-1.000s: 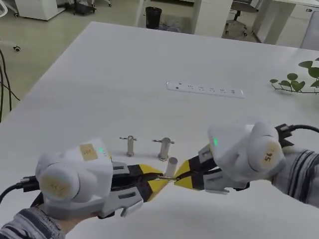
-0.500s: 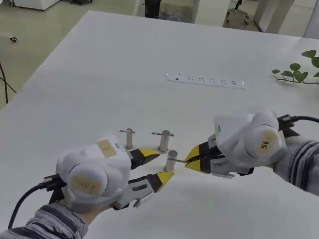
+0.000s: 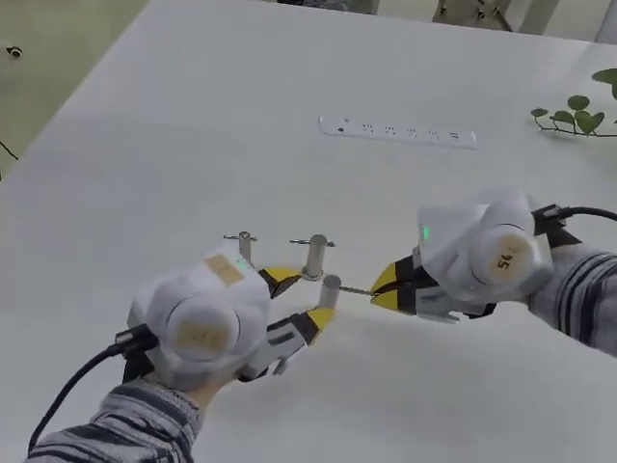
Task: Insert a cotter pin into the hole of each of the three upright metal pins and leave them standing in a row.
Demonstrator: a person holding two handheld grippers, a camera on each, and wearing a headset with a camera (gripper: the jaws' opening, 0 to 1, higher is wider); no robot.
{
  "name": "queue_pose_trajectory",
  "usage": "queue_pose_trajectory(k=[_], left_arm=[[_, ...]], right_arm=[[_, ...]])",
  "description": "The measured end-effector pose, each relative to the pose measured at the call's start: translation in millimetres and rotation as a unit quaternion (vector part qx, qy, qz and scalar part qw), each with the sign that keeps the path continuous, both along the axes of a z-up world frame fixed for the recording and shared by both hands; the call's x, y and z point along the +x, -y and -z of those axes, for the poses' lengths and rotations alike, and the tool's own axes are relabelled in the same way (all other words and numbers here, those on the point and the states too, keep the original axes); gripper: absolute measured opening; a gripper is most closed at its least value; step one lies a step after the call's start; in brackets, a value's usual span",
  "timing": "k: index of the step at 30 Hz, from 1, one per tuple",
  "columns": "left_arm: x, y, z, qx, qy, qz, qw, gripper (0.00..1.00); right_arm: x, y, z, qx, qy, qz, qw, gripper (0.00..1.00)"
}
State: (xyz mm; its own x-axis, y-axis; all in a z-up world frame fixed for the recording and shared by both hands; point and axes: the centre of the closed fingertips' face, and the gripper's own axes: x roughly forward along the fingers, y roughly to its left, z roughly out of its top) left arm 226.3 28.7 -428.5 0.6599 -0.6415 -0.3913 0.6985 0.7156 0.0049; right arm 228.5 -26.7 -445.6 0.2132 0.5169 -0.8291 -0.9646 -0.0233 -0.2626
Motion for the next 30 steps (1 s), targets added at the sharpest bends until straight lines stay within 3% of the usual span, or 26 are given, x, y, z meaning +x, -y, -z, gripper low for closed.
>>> queue_pose_trajectory(k=[18,23,30], left_arm=[[17.2,14.9,28.2,-0.003,-0.040,-0.020,0.9990,0.23],[19.6,19.7,33.0,-0.019,-0.057,-0.033,0.9976,0.20],[19.7,24.0,35.7,-0.028,-0.066,-0.041,0.9966,0.16]], right_arm=[[15.8,6.0,12.2,-0.021,0.002,0.009,0.9997,0.00],[16.0,5.2,14.6,-0.025,0.000,0.003,0.9997,0.00],[15.4,1.5,12.3,-0.024,-0.001,-0.006,0.9997,0.00]])
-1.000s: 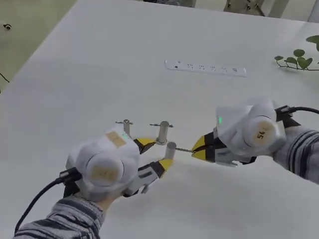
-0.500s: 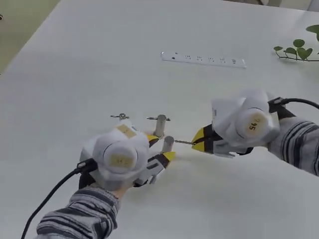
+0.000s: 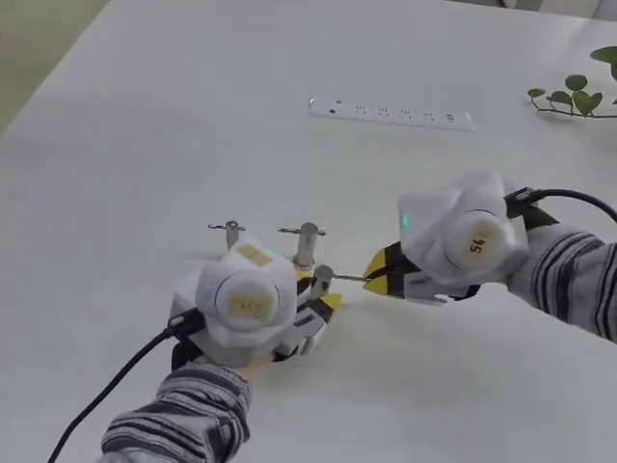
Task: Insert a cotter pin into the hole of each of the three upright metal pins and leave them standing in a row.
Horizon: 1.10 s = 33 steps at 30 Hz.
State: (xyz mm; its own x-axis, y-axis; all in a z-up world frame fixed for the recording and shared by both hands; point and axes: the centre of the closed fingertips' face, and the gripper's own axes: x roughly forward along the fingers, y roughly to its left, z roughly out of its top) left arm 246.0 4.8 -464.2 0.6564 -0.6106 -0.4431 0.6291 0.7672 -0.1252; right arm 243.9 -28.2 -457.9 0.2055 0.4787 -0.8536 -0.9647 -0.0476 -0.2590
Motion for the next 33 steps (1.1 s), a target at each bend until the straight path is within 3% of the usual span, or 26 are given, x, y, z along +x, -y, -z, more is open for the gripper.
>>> queue_pose_trajectory(k=[5,19,30,33], left_arm=[[0.0,-2.7,2.9,0.003,-0.004,-0.004,1.0000,0.11],[-2.3,-2.5,4.0,0.006,-0.003,0.001,1.0000,0.11],[-2.1,-3.1,7.6,0.003,-0.005,-0.005,1.0000,0.11],[-2.0,-3.1,7.8,0.001,-0.005,-0.006,1.0000,0.11]], right_arm=[[-1.6,-1.8,-2.7,-0.004,0.003,-0.007,1.0000,0.00],[-9.6,-15.5,-9.8,0.007,-0.006,-0.011,0.9999,0.00],[-9.0,-27.2,-9.5,0.018,-0.011,0.015,0.9997,0.00],[-8.6,-29.5,-8.9,0.016,-0.001,0.015,0.9998,0.00]])
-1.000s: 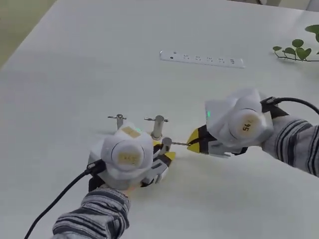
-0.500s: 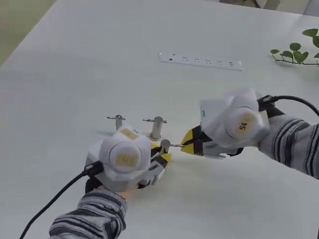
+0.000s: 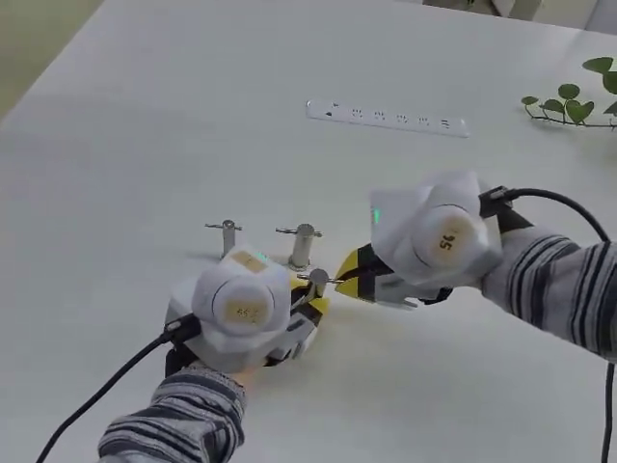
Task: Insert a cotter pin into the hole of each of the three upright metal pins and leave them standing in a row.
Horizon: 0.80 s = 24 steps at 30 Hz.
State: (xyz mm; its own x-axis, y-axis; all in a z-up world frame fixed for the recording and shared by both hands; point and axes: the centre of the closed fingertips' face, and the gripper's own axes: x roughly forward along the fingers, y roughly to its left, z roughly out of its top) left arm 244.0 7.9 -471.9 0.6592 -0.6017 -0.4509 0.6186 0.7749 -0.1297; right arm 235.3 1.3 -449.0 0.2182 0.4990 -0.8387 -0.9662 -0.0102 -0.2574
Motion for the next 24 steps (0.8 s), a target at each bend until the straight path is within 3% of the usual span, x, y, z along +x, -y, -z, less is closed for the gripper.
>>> queue_pose_trajectory(k=[11,13,17,22,24], left_arm=[[1.0,0.2,1.6,-0.002,0.001,-0.001,1.0000,0.11],[1.3,0.5,1.8,-0.001,0.000,-0.001,1.0000,0.11],[1.0,0.7,2.2,-0.002,-0.003,-0.001,1.0000,0.11],[1.0,0.5,2.2,-0.005,-0.006,-0.002,1.0000,0.11],[0.9,0.3,2.2,-0.006,-0.007,-0.003,1.0000,0.11]], right_arm=[[0.9,-4.3,-1.3,0.009,0.009,0.006,0.9999,0.00],[0.9,-2.7,-3.4,0.010,0.008,0.011,0.9999,0.04],[2.1,1.3,-8.6,0.017,-0.002,0.026,0.9995,0.06],[2.8,3.5,-12.4,0.031,-0.009,0.038,0.9988,0.00],[0.4,2.0,-11.7,0.042,-0.026,0.047,0.9977,0.00]])
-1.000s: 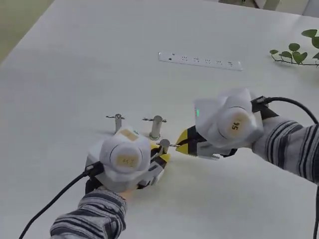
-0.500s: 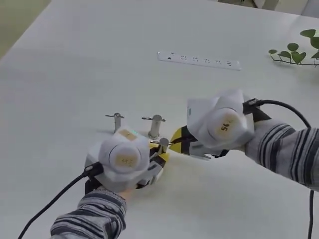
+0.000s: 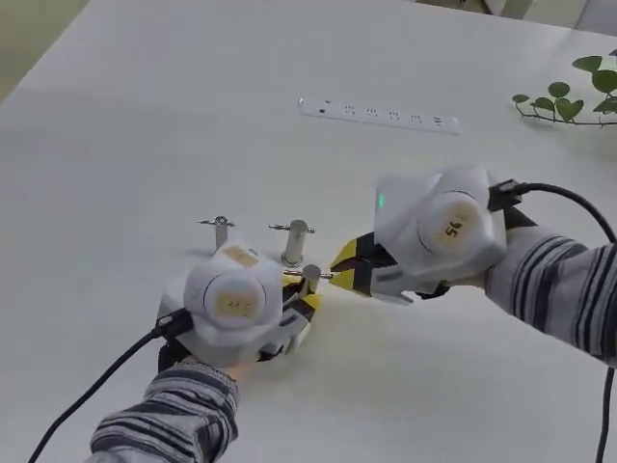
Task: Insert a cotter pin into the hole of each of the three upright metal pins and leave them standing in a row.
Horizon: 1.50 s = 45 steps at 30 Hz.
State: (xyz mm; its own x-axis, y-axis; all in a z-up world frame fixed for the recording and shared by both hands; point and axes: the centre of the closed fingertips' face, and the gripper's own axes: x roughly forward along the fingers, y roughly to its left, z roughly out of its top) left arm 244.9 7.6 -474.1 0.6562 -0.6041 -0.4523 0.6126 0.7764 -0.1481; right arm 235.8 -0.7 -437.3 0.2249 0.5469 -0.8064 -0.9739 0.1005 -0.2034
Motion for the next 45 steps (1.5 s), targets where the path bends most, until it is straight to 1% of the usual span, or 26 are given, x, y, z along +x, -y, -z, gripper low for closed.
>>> queue_pose_trajectory(k=[3,11,16,22,25,27,28,30,32,34,37,40,41,43,45], left_arm=[[-0.5,-0.4,-0.1,0.000,0.000,0.000,1.0000,0.11],[-1.2,-0.8,-0.2,-0.001,-0.001,-0.002,1.0000,0.11],[-2.4,-0.7,-0.1,-0.001,-0.001,-0.003,1.0000,0.11],[-2.2,-0.5,0.2,0.000,-0.001,-0.007,1.0000,0.11],[-2.8,-0.6,1.0,0.000,-0.005,-0.008,1.0000,0.11],[-4.8,-1.5,3.8,0.006,-0.014,-0.003,0.9999,0.12],[-5.9,-2.3,5.2,0.007,-0.020,-0.002,0.9998,0.12],[-5.5,-4.9,3.3,0.002,-0.022,-0.001,0.9998,0.17],[-6.0,-6.2,0.5,-0.001,-0.023,0.004,0.9997,0.23],[-6.1,-8.9,-3.5,0.000,-0.020,0.006,0.9998,0.26],[-6.6,-12.5,-7.6,-0.006,-0.022,0.007,0.9997,0.33],[-9.6,-17.6,-13.0,-0.005,-0.019,0.013,0.9997,0.36],[-10.5,-19.5,-14.3,-0.004,-0.019,0.014,0.9997,0.37],[-13.5,-24.7,-17.0,-0.001,-0.019,0.016,0.9997,0.40],[-15.9,-29.0,-18.8,0.005,-0.017,0.017,0.9997,0.42]], right_arm=[[-0.8,0.4,2.2,-0.003,0.001,-0.003,1.0000,0.00],[-3.2,-5.8,1.8,-0.002,0.002,-0.015,0.9999,0.00],[-4.1,-5.8,1.6,-0.005,0.003,-0.020,0.9998,0.00],[-5.4,-7.0,2.4,-0.011,0.018,-0.034,0.9992,0.00],[-5.4,-8.0,4.5,-0.016,0.023,-0.035,0.9990,0.00],[-5.5,-8.2,5.5,-0.015,0.020,-0.029,0.9993,0.00],[-5.9,-8.5,5.8,-0.013,0.018,-0.027,0.9994,0.00],[-5.1,-9.3,6.5,-0.009,0.018,-0.024,0.9995,0.00],[-3.7,-9.3,8.3,-0.008,0.011,-0.014,0.9998,0.03],[-4.3,-9.9,8.9,-0.005,0.001,-0.010,0.9999,0.05],[-4.0,-10.6,8.0,-0.004,-0.003,-0.007,1.0000,0.07],[-3.0,-14.6,4.5,0.013,-0.018,0.009,0.9997,0.08],[-2.8,-17.1,3.3,0.024,-0.028,0.020,0.9991,0.09],[-3.2,-20.2,3.8,0.035,-0.045,0.032,0.9979,0.10],[-1.8,-22.0,6.0,0.041,-0.054,0.042,0.9968,0.10]])
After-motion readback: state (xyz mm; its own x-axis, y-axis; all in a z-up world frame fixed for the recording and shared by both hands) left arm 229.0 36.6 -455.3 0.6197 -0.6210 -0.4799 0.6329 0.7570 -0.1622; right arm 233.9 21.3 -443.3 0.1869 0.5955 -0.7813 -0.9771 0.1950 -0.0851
